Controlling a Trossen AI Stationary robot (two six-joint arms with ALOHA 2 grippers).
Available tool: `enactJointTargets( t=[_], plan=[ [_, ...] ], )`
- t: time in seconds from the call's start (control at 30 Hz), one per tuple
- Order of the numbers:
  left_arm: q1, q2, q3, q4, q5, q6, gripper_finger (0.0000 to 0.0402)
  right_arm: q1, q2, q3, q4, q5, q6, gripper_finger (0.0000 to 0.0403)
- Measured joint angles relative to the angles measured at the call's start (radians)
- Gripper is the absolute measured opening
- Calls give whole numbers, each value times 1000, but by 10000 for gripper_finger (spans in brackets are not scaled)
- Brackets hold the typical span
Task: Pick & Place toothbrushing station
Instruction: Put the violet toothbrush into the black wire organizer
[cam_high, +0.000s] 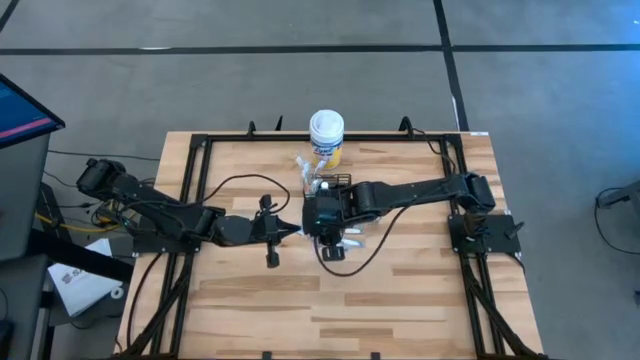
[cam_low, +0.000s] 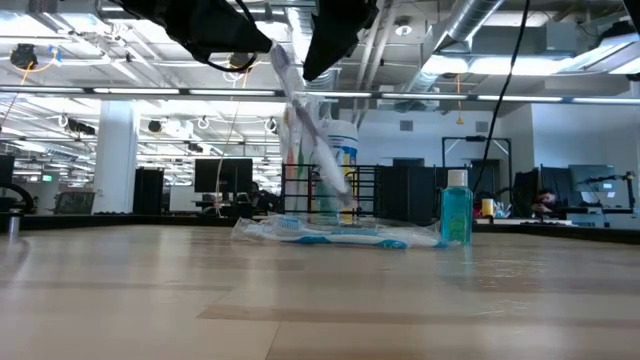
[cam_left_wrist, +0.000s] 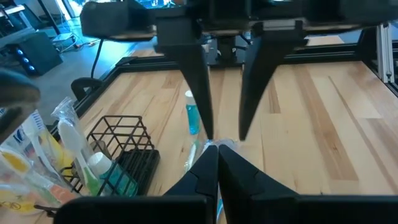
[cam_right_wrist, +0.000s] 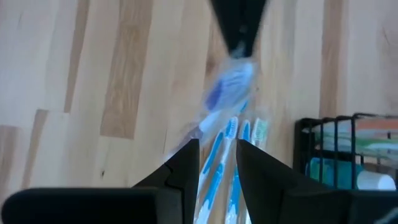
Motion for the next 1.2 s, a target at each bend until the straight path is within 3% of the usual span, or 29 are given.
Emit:
enactJointTargets(
  t=[0.27, 0.57, 0.73, 0.9, 1.2],
  plan=[
    [-18, 0, 0, -2, -80, -3, 0, 7, -1, 0, 47, 66, 89, 97],
    [-44, 0, 0, -22, -146, -4, 0, 106, -9, -74, 77, 333, 181, 97],
    [-48, 0, 0, -28, -156, -7, 0, 165, -35, -209, 271, 390, 204, 97],
    [-48, 0, 0, -34, -156, -23, 0, 198, -91, -340, 440, 533, 236, 97],
    [-47, -1, 0, -28, -156, -31, 0, 189, -214, -598, 860, 527, 231, 97]
  ],
)
